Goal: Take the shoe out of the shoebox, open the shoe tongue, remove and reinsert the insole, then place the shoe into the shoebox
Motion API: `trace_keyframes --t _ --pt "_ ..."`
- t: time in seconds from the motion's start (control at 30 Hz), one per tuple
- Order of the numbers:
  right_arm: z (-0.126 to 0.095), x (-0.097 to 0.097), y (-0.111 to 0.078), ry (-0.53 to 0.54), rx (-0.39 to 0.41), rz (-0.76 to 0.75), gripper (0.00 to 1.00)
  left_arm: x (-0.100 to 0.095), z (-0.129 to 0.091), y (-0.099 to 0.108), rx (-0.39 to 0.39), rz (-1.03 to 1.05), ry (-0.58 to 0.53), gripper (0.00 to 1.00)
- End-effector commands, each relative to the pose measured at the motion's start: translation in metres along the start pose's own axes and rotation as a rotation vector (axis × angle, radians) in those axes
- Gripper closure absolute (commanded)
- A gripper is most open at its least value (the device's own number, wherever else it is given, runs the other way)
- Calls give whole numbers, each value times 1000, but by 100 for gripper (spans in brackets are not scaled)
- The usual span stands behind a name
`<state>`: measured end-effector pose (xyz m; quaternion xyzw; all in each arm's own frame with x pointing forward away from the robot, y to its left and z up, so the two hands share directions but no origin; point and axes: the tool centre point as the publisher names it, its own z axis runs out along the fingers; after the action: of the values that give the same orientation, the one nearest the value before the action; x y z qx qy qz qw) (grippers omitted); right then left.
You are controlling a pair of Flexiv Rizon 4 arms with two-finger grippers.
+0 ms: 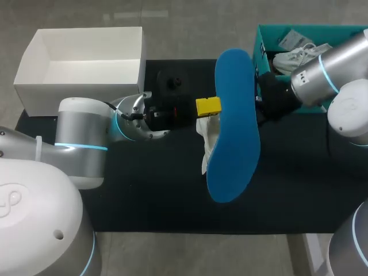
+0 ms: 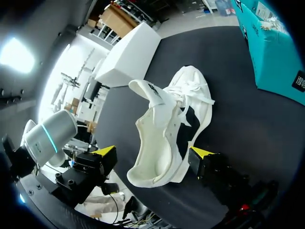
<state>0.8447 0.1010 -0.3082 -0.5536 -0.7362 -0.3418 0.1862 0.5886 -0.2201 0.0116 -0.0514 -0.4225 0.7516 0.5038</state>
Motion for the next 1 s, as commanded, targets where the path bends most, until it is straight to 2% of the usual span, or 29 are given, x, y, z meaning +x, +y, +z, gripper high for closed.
trace_keyframes --t 0.03,0.3,0.5,0.63,0.67,0.73,1.0 --pt "1 0 -1 0 -2 0 0 -1 0 1 2 1 2 100" --pt "1 0 -1 0 -2 0 0 -1 0 1 2 1 2 100" --pt "-50 4 16 81 -31 -13 0 -1 0 1 2 1 2 100" --pt "-73 5 20 161 95 -6 0 -1 0 1 2 1 2 100" --pt "-76 5 21 173 112 6 0 -1 0 1 2 1 2 100" --pt "-92 12 26 191 88 -20 0 -1 0 1 2 1 2 100" --pt "-92 12 26 191 88 -20 0 -1 0 1 2 1 2 100"
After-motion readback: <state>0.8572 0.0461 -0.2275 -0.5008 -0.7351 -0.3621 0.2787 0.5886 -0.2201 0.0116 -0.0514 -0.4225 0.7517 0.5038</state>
